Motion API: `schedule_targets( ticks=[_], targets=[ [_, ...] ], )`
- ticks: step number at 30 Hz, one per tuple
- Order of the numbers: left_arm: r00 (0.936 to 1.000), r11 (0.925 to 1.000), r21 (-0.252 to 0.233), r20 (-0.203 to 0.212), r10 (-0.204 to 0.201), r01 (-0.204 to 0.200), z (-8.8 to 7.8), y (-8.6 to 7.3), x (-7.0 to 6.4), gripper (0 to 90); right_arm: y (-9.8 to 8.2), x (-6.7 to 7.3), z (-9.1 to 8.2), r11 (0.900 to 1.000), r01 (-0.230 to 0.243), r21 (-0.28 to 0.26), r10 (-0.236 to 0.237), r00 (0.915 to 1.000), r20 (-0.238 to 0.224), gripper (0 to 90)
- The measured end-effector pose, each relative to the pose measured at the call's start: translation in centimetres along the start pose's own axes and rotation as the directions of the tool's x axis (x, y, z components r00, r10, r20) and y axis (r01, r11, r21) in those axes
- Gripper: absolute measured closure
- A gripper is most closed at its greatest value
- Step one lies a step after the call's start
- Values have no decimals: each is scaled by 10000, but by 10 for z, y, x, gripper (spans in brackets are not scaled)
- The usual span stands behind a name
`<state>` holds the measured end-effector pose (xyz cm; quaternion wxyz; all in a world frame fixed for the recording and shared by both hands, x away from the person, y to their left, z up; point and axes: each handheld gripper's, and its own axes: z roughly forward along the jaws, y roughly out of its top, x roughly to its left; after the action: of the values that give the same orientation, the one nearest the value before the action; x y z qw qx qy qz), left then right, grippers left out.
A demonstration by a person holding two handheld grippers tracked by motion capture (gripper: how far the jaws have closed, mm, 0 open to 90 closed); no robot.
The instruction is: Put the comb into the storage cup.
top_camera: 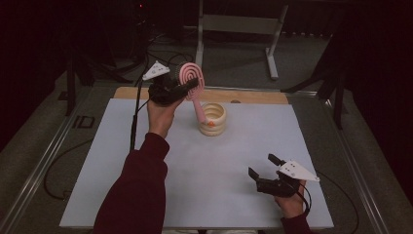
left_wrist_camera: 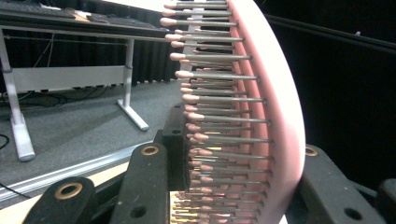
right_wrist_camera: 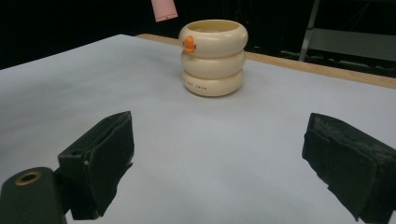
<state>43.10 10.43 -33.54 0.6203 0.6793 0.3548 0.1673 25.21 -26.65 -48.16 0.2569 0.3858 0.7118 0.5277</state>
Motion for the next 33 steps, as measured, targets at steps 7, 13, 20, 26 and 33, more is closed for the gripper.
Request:
schedule_targets(
  ticks=[7, 13, 20, 26, 33],
  targets=[
    [10000, 10000, 12, 60, -12, 12, 8, 2, -1, 647, 0, -1, 0, 10000, -56, -15, 56, 10000, -47, 92],
    [10000, 10000, 49, 78, 52, -52, 14, 4, -4, 647, 0, -2, -1, 9999, -101, -47, 101, 9999, -5, 92],
    [10000, 10000, -59, 4, 66, -66, 20, 8, -6, 647, 0, -2, -1, 9999, -141, -49, 141, 9999, -2, 92],
    [10000, 10000, -36, -55, 70, -70, 25, 8, -6, 647, 0, -3, -1, 9999, -149, -60, 149, 9999, -34, 92],
    [9999, 9999, -109, -103, 10, -11, 31, 9, -7, 647, 0, -3, -2, 9998, -150, -91, 150, 9999, -12, 92]
  ],
)
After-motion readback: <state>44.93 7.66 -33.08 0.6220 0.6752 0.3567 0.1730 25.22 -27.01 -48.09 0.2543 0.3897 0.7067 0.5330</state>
